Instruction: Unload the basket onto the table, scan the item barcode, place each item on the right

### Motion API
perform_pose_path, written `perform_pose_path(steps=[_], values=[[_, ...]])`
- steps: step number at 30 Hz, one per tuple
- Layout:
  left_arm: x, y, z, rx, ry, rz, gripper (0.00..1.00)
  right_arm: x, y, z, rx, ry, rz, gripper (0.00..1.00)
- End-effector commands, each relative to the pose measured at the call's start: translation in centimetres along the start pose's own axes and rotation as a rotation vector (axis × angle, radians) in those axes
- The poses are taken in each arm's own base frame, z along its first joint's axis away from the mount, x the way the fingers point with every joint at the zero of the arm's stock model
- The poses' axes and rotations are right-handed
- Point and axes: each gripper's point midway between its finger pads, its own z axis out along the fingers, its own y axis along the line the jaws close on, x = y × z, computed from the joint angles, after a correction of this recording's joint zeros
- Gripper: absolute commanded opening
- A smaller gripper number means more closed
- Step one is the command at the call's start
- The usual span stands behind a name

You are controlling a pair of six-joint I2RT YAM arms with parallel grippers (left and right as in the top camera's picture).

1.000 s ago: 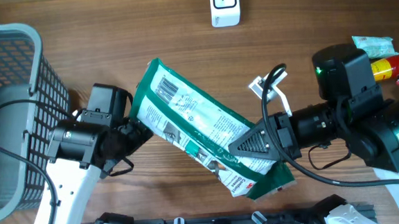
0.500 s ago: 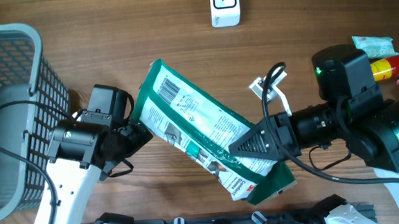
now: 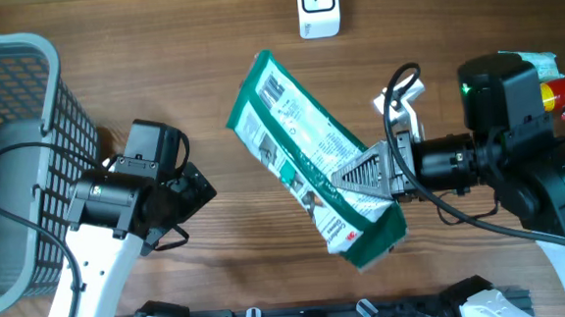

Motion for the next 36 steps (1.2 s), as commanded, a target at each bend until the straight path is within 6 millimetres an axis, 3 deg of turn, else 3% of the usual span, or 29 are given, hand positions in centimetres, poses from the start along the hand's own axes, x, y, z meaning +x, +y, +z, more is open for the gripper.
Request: perform_pose_path(steps=[1, 3, 5, 8, 10, 16, 20, 24, 27, 30, 34, 36], values=[[-0.1, 0.2, 0.3, -0.022, -0.007, 0.019, 1.0, -2.6, -2.2, -0.4, 0.146, -0.121, -0.199, 0.04], [-0.1, 0.2, 0.3, -0.022, -0.007, 0.02, 1.0, -5.2, -4.1, -1.3, 0.304, -0.236, -0.315, 0.04], [-0.1, 0.2, 0.3, -0.022, -0.007, 0.02, 1.0, -9.6, -7.3, -3.9, 0.577, -0.417, -0.382, 0.05], [-0.1, 0.2, 0.3, -0.022, -0.007, 0.019, 1.0, -14.0, -10.8, -6.5, 0.853, -0.56, -0.369, 0.05], [-0.1, 0.2, 0.3, -0.022, -0.007, 0.019, 1.0, -16.3, -12.5, -6.6, 0.938, -0.593, -0.354, 0.05], [-0.1, 0.2, 0.3, -0.022, -0.007, 0.019, 1.0, -24.9, -18.5, -3.1, 1.141, -0.55, -0.542, 0.04], [-0.1, 0.2, 0.3, -0.022, -0.007, 0.02, 1.0, -30.3, -25.1, 0.8, 1.272, -0.462, -0.71, 0.04], [-0.1, 0.2, 0.3, -0.022, -0.007, 0.02, 1.0, -33.2, -30.8, 3.5, 1.357, -0.455, -0.759, 0.04], [-0.1, 0.2, 0.3, -0.022, -0.007, 0.019, 1.0, -34.3, -32.6, 3.2, 1.439, -0.513, -0.736, 0.04], [-0.1, 0.2, 0.3, -0.022, -0.007, 0.019, 1.0, -34.7, -32.2, 2.9, 1.445, -0.546, -0.735, 0.04], [-0.1, 0.2, 0.3, -0.022, -0.007, 0.019, 1.0, -34.4, -31.9, 0.5, 1.539, -0.616, -0.65, 0.04], [-0.1, 0.2, 0.3, -0.022, -0.007, 0.019, 1.0, -33.6, -30.5, -1.4, 1.573, -0.63, -0.608, 0.04]])
